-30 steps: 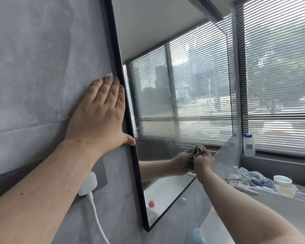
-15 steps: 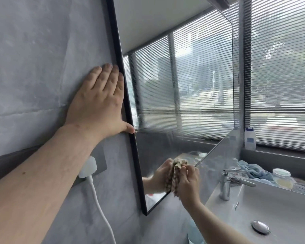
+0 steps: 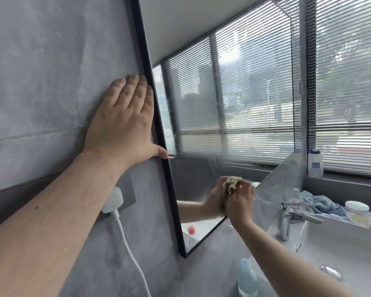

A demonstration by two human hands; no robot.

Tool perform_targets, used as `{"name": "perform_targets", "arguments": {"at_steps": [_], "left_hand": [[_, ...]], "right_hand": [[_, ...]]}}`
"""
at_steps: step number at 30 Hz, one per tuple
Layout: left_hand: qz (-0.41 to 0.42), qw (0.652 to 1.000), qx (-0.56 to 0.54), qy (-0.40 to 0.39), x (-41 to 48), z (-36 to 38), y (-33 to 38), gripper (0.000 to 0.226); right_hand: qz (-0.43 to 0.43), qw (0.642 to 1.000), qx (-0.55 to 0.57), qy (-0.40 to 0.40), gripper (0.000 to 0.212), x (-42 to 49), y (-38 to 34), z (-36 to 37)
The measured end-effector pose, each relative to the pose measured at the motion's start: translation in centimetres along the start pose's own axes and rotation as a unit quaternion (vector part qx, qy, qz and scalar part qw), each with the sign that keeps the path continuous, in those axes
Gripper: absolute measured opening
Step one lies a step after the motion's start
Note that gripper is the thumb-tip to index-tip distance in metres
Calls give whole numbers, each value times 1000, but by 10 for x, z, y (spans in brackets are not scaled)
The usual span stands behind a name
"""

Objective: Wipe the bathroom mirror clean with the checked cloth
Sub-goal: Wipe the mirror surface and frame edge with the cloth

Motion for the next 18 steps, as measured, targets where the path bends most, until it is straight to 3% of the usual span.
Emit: {"name": "perform_targets", "arguments": {"at_steps": [3,7,10,12,14,16,18], "left_hand": [[2,1000,-7,6,-1,-1,0,142],[1,1000,-7,11,-1,-2,0,141],[0,1000,-8,11,-1,-3,-1,141],[1,1000,-10,11,-1,-3,-1,141],[3,1000,-9,10,-1,-3,-1,141],[1,1000,-7,6,-2,-3,-1,140],[2,1000,-7,5,-2,-3,-1,139]], "right_hand": [[49,997,33,42,25,21,-5,-5],[-34,996,51,67,24,8,-62,3],[-214,975,29,53,22,-41,-130,22],[-376,926,-6,33,19,-83,-162,36],[-473,881,-33,11,22,-102,-173,44],[-473,879,-56,16,21,-88,-177,40],[-372,926,-40,49,24,-49,-170,25]]}}
Point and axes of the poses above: each hand's wrist, its own x-axis towards the middle knuckle, its own z-axis out of the palm, y = z × x, the point moved 9 cm from there along x, towards the middle knuckle, and after that the axes turned 11 degrees about -y, right-handed, at the moved point
